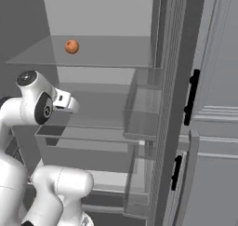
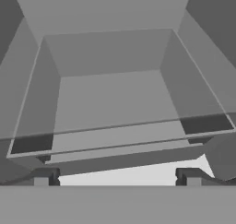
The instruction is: Place one onion and one steak in each tupperware on the nearby counter, to pack two identical lunches.
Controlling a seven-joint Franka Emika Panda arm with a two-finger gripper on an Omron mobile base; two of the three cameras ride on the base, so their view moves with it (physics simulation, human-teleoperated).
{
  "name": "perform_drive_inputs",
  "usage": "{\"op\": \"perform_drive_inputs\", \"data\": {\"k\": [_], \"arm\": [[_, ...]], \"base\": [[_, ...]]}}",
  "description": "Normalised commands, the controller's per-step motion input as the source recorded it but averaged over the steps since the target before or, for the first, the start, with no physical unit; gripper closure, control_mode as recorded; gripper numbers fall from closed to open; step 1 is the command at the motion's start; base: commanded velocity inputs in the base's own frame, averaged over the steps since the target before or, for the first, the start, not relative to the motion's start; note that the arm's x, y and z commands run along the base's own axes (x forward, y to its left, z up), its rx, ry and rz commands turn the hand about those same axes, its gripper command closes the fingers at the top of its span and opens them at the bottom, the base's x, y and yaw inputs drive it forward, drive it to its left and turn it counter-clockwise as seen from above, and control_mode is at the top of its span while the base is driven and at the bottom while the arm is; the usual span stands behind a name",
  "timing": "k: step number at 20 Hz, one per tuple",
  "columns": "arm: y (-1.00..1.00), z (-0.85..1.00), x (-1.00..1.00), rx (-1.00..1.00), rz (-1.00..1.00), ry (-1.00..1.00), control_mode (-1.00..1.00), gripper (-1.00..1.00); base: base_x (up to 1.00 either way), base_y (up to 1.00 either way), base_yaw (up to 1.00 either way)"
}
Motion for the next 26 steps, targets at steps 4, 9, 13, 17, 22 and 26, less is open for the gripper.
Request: {"op": "perform_drive_inputs", "data": {"k": [4, 9, 13, 17, 22, 26], "arm": [[0.0, 0.0, 0.0, 0.0, 0.0, 0.0, 1.0, -1.0], [0.01, 1.0, -0.11, 0.02, -0.04, -0.22, -1.0, -1.0], [0.0, 1.0, -0.2, 0.0, 0.05, -0.4, -1.0, -1.0], [0.0, 1.0, -0.29, 0.0, 0.19, -0.36, -1.0, -1.0], [0.01, 1.0, -0.04, 0.08, 0.2, -0.25, -1.0, -1.0], [0.24, 1.0, 0.17, 0.0, 0.03, 0.05, -1.0, -1.0]], "base": [[0.54, 0.46, -0.13], [0.0, 0.0, 0.0], [0.0, 0.0, 0.0], [0.0, 0.0, 0.0], [0.0, 0.0, 0.0], [0.0, 0.0, 0.0]]}}
